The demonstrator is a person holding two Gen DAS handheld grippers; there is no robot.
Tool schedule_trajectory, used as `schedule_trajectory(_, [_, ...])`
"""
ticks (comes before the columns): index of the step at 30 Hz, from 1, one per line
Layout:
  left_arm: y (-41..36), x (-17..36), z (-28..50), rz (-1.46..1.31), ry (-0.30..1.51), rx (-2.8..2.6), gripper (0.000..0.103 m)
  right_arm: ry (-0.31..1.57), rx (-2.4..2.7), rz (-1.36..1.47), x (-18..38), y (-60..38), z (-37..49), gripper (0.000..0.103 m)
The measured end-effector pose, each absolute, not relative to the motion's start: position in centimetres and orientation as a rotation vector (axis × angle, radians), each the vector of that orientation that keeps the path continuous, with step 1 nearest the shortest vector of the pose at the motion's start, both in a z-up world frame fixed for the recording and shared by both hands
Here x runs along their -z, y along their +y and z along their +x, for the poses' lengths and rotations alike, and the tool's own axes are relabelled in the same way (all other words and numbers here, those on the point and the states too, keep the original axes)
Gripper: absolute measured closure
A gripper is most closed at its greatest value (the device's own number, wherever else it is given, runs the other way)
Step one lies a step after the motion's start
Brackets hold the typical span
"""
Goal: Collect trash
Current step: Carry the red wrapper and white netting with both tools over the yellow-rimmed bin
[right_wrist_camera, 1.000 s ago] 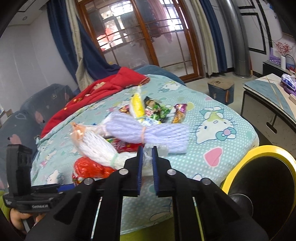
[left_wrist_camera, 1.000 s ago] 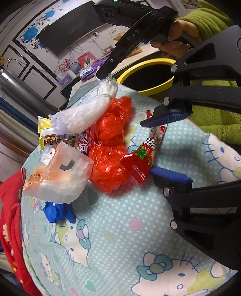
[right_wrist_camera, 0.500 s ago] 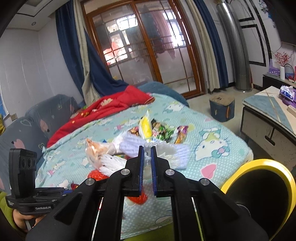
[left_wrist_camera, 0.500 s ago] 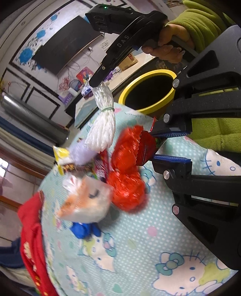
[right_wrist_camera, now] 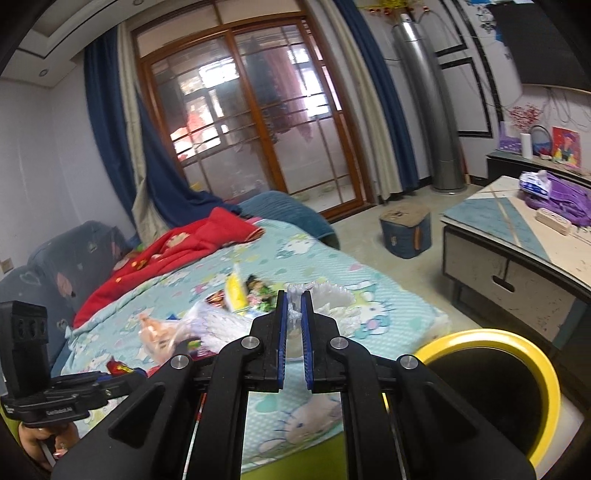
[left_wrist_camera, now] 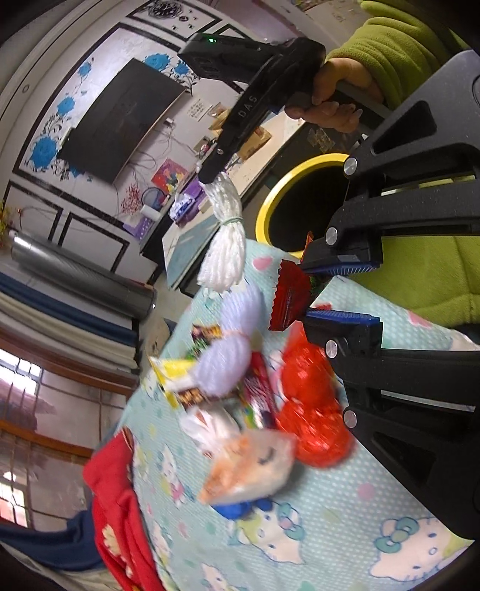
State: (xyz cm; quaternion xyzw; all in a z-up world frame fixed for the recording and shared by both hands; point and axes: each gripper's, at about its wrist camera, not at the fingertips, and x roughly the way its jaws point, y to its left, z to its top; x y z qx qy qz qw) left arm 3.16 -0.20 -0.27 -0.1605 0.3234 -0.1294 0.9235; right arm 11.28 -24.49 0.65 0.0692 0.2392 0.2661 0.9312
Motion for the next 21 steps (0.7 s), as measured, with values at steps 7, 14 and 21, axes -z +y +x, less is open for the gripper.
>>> schedule_trajectory(7, [-3.1, -0.9, 5.2, -0.291, 0.636, 0.323, 0.092, 0.478, -0.449, 0.172, -0.5, -28.1, 11.4, 0.096])
schedule_trajectory(14, [-7.0, -0.7, 6.7, -0.224, 0.643, 0.397, 0.092, 0.481, -0.327, 0.175, -0.1, -31.6, 11.3, 0.096])
schedule_trajectory(21, [-10.0, -0.4, 8.3, -0.168, 0.654, 0.467, 0.092, 0.524, -0.217, 0.184, 0.8, -34.1, 11.9, 0.096])
